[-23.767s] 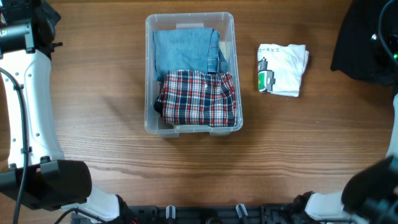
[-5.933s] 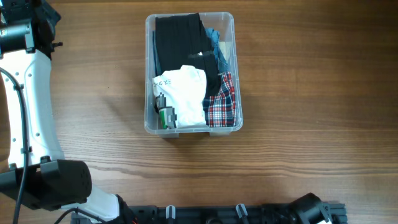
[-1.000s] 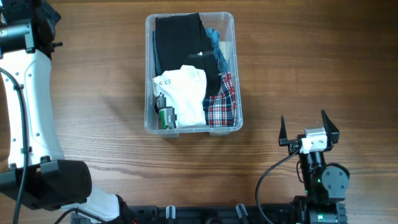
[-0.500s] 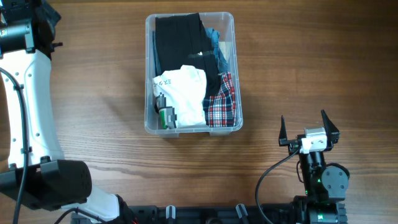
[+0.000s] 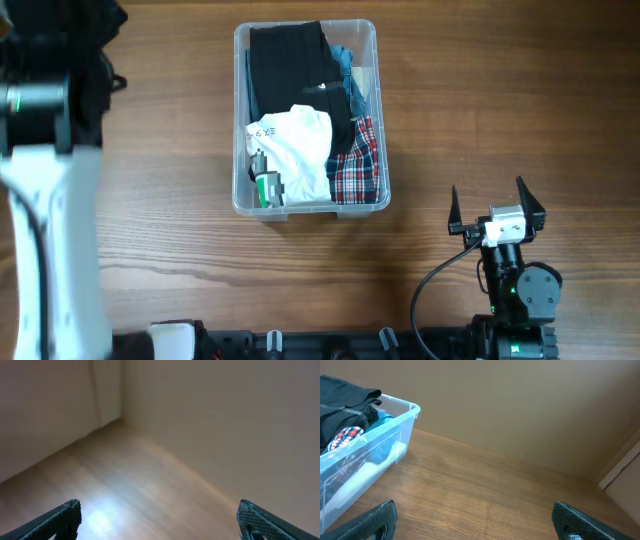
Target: Pack container
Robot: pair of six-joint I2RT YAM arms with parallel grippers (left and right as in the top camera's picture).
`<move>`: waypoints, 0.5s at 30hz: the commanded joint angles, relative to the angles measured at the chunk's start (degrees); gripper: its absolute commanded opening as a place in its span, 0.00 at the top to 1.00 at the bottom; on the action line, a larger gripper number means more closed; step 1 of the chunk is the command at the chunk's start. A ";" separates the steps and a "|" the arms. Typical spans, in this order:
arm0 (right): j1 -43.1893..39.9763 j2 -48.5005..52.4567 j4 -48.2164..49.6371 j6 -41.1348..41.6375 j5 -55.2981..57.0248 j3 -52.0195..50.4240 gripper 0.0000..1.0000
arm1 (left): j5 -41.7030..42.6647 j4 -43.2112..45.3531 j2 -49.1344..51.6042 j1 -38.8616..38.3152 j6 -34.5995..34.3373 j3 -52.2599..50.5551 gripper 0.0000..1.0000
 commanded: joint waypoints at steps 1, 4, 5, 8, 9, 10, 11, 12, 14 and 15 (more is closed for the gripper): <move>-0.26 -0.61 0.35 -0.70 -1.07 -0.07 0.00 | -0.74 0.11 -8.39 -4.79 0.70 -0.09 0.00; -0.26 -0.61 0.35 -0.68 -1.07 -0.07 0.00 | -0.74 0.11 -12.57 -7.08 0.70 -0.09 0.00; -0.26 -0.61 0.37 -0.70 -1.07 -0.07 0.00 | -0.74 0.11 -14.05 -7.67 0.70 -0.09 0.00; -0.26 -0.61 0.37 -0.68 -1.07 -0.07 0.00 | -0.76 0.11 -18.36 -8.48 0.70 -0.09 0.00; -0.26 -0.61 0.35 -0.70 -1.07 -0.07 0.00 | -0.76 0.11 -19.98 -8.48 0.70 -0.13 0.00; -0.26 -0.61 0.37 -0.70 -1.07 -0.07 0.00 | -0.76 0.11 -20.94 -8.48 0.70 -0.15 0.00; -0.26 -0.61 0.35 -0.70 -1.07 -0.07 0.00 | -0.76 0.13 -22.29 -8.48 0.70 -0.35 0.00; -0.26 -0.61 0.37 -0.70 -1.07 -0.07 0.00 | -0.76 0.13 -23.63 -8.48 0.70 -0.70 0.00; -0.26 -0.61 0.35 -0.70 -1.07 -0.07 0.00 | -0.76 0.13 -26.84 -8.48 0.70 -2.45 0.00; -0.26 -0.61 0.37 -0.68 -1.07 -0.07 0.00 | -0.74 0.13 -28.37 -8.48 0.70 -3.65 0.00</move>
